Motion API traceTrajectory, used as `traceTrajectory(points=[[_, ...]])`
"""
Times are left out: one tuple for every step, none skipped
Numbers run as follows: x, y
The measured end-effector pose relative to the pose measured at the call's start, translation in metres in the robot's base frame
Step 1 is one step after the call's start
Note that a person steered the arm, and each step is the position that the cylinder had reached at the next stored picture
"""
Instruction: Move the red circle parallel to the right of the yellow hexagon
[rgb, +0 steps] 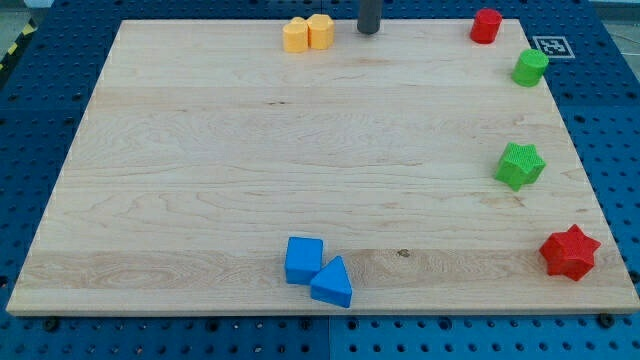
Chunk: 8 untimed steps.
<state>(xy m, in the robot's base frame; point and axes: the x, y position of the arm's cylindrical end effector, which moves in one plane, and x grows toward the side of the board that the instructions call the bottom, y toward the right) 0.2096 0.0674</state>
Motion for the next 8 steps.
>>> traceTrajectory(points=[[-0.007,0.014],[-0.017,0.056],[-0.018,0.068],[-0.018,0.078],[-0.018,0.095],[-0.018,0.11],[0.03,0.095],[0.068,0.118]])
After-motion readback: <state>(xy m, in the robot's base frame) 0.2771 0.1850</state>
